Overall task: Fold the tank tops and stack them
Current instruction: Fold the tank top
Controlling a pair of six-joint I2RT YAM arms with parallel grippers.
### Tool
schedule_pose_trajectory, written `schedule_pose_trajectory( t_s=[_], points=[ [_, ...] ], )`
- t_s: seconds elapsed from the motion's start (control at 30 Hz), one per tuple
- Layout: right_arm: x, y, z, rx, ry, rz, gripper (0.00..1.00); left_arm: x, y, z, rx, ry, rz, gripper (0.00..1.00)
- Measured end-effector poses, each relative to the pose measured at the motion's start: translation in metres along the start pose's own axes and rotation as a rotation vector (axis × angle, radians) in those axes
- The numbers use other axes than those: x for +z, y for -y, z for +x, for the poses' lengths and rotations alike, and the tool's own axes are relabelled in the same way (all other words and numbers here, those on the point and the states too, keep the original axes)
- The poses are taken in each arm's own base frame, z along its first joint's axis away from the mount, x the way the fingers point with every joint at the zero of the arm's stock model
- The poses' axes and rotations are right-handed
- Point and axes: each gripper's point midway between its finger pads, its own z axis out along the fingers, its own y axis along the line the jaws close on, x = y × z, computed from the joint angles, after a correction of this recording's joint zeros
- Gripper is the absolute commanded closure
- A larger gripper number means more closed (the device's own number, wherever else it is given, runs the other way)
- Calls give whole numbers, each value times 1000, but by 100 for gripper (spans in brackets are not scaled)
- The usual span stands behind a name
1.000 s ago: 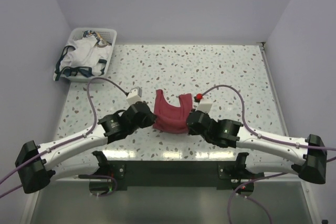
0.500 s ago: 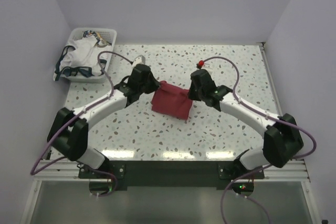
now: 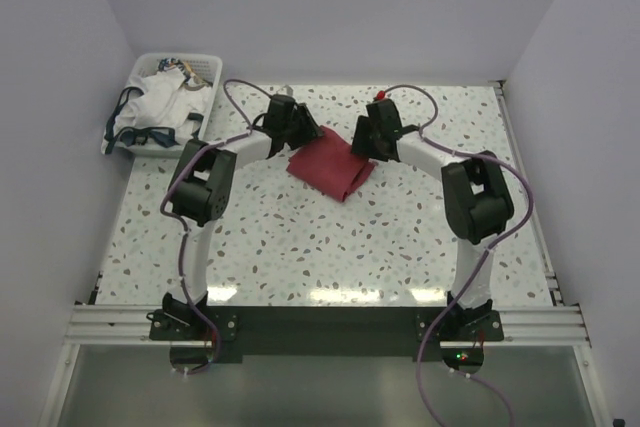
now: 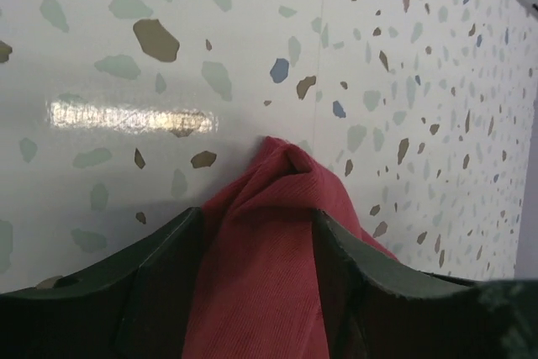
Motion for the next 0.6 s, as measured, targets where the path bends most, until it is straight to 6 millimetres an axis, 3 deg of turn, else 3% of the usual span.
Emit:
schedule_pose_trajectory(
  t_s=[0.17,0.3,0.33,0.37,0.47,0.6],
  points=[
    [-15,8,-16,-13,47,52,40,-11,13,-24,19,53,42,37],
    [-44,8,-30,-42,116,83,42,-43,30,-52,36,140,54,42],
    [-52,4,-32,-52,130,80,46,-52,34,-57,37,158,53,45],
    [-63,-5,-34,-69,151,65,48,-64,38,-65,38,188,51,54],
    [-77,-33,-35,-113,181,13,57,-89,47,-71,45,236,54,61],
    [-60,-61,-26,-154,149,-40,60,-93,50,-47,54,220,40,70]
  ],
)
